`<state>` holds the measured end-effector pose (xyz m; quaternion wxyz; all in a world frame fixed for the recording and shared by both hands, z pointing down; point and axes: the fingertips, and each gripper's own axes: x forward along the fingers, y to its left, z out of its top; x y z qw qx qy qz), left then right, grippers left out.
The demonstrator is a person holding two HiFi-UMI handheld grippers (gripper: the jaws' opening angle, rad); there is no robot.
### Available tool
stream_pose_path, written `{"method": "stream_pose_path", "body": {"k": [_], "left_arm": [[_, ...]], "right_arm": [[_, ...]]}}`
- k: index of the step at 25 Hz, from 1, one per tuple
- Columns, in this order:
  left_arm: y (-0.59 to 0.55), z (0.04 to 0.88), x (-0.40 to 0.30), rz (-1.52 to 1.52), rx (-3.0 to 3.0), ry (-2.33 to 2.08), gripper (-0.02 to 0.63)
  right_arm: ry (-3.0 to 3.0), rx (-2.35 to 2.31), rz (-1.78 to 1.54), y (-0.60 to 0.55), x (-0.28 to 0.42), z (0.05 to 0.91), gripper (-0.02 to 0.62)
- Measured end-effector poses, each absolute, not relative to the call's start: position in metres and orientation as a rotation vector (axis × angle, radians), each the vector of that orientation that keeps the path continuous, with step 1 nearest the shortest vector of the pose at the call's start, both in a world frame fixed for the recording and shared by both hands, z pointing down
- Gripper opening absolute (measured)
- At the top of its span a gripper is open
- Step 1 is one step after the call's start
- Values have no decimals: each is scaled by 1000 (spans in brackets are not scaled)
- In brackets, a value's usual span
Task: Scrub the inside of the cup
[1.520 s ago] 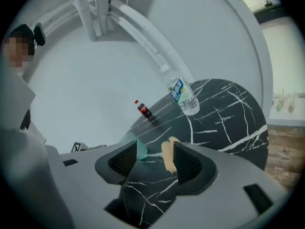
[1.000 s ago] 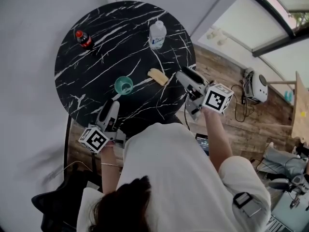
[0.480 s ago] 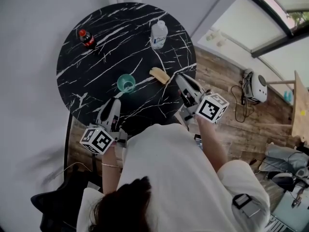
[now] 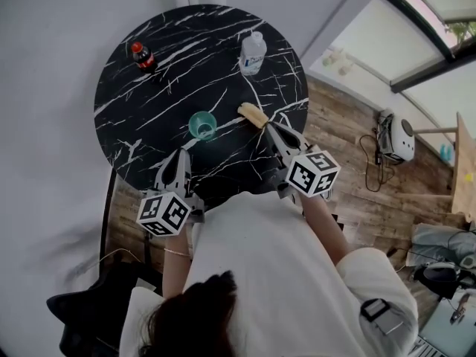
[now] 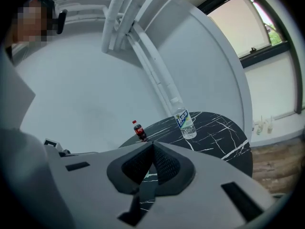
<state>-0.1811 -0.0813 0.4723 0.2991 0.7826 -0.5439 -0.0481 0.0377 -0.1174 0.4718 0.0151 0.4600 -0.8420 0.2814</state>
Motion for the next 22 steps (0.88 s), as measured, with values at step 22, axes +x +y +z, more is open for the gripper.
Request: {"method": "stream_pose_path", "body": {"k": [22], "left_arm": [[-64,484,-162,69,2110,-1448,11]], "right_arm": [[-2516,1347,802,-78,6,498,34]]}}
